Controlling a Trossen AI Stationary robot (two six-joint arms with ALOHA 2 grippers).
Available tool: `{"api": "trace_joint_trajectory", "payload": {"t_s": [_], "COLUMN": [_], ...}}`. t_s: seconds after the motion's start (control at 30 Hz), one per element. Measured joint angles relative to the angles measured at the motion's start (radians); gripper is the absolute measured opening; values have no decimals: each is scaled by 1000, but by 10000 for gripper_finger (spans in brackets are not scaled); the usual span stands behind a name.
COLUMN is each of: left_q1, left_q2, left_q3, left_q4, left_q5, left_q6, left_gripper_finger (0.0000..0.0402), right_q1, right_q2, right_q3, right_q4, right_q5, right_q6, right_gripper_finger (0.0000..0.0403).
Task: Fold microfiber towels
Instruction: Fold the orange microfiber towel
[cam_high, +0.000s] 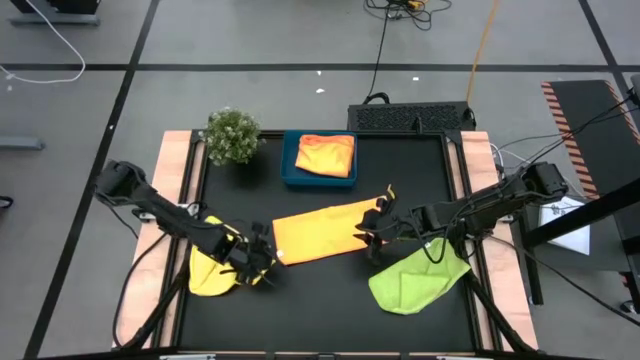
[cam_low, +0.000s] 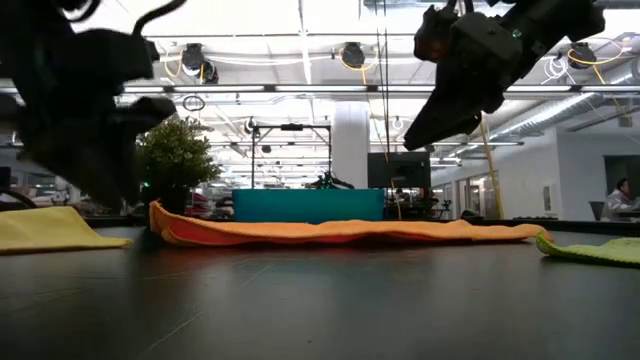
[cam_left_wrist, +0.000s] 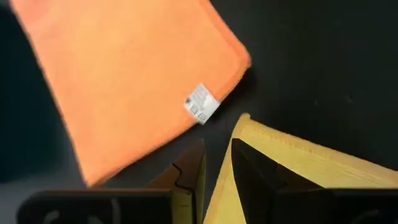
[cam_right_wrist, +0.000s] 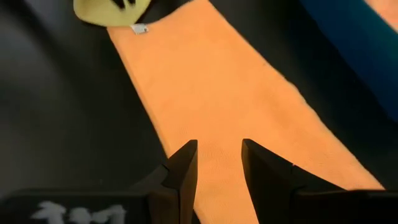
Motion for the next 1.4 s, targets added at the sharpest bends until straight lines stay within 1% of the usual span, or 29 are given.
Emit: {"api": "trace_joint_trajectory", "payload": {"t_s": [0.1,0.2,0.33,0.5,0.6,0.67,0.73,0.87,1.0,1.13,1.2,1.3,1.4], "left_q1": [0,0,2,1,-5,-10,-15,-46,-113,-167,-186,-192,-174], "left_q2": [66,122,164,155,125,112,110,107,103,84,57,21,11], "left_q3": [0,0,2,2,1,1,1,5,8,30,49,80,84], "left_q4": [61,113,154,155,149,125,89,-27,-127,-219,-240,-212,-182], "left_q5": [-5,-26,-97,-113,-119,-110,-73,-14,-16,-65,-127,-231,-268], "left_q6": [50,99,128,130,119,83,33,-111,-214,-254,-246,-189,-115], "left_gripper_finger": [81,81,82,87,104,123,143,179,200,204,203,198,194], "right_q1": [0,0,0,0,0,0,0,0,0,0,-1,-3,-3], "right_q2": [0,0,0,0,0,0,0,0,0,0,0,0,0], "right_q3": [0,0,0,0,0,0,0,0,0,0,-1,-1,-1], "right_q4": [7,30,45,43,43,43,43,43,43,43,43,45,49], "right_q5": [22,22,22,22,22,22,22,21,21,21,21,21,21], "right_q6": [-11,-17,-25,-26,-26,-26,-22,-21,-21,-19,-19,-19,-18], "right_gripper_finger": [115,115,115,115,115,115,115,115,115,115,115,115,115]}}
